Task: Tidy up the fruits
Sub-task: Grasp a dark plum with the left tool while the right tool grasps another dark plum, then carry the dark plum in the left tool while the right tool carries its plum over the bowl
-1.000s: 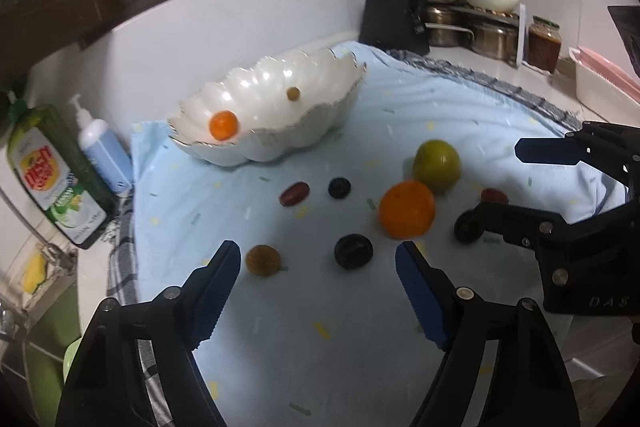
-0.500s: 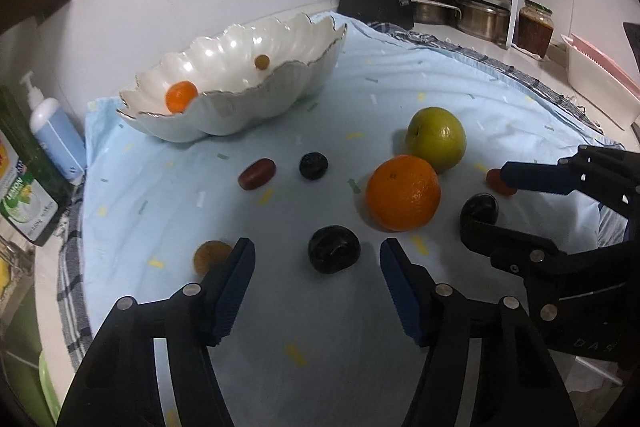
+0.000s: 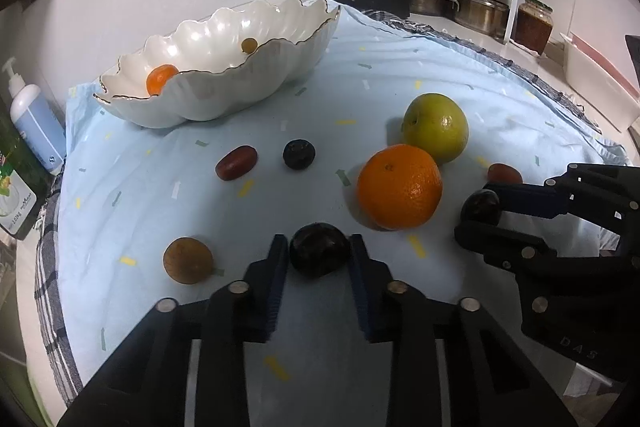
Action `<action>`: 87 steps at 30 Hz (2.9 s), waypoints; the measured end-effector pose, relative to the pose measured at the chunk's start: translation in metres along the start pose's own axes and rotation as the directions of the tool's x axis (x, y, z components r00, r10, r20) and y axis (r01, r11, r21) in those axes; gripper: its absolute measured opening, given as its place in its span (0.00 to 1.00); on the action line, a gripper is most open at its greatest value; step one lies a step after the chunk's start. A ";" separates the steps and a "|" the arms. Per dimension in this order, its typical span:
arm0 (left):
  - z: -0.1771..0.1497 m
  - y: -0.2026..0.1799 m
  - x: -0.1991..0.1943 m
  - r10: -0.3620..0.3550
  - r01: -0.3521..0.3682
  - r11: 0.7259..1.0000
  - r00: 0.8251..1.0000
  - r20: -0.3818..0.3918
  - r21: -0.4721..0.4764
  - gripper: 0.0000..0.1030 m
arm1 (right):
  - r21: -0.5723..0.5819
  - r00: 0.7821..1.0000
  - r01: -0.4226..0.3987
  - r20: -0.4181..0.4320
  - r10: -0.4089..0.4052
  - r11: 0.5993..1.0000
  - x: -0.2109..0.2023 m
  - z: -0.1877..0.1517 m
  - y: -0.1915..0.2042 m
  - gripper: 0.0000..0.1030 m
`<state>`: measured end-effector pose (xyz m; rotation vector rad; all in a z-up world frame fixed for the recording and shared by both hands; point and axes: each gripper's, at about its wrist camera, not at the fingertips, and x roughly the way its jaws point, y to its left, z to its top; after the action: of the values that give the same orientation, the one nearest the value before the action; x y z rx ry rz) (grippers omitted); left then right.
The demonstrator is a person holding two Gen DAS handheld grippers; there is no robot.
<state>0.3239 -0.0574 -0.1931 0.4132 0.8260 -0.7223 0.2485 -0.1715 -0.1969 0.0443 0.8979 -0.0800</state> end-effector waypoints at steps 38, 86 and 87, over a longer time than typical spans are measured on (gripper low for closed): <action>0.038 -0.011 -0.108 0.199 -0.163 0.970 0.957 0.209 -0.180 0.28 | -0.117 0.957 -0.117 0.251 0.144 0.986 -0.085 0.058 -0.019 0.29; 0.156 0.076 -0.049 0.386 -0.303 0.890 0.898 0.211 -0.340 0.28 | -0.215 0.915 -0.122 0.353 0.193 0.969 0.001 0.218 -0.030 0.29; 0.157 0.079 -0.044 0.382 -0.301 0.890 0.902 0.202 -0.343 0.28 | -0.216 0.920 -0.123 0.341 0.193 0.969 0.008 0.221 -0.030 0.29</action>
<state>0.4411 -0.0771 -0.0563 0.1705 0.5751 -0.2989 0.4225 -0.2173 -0.0656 -0.0754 0.5275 0.1475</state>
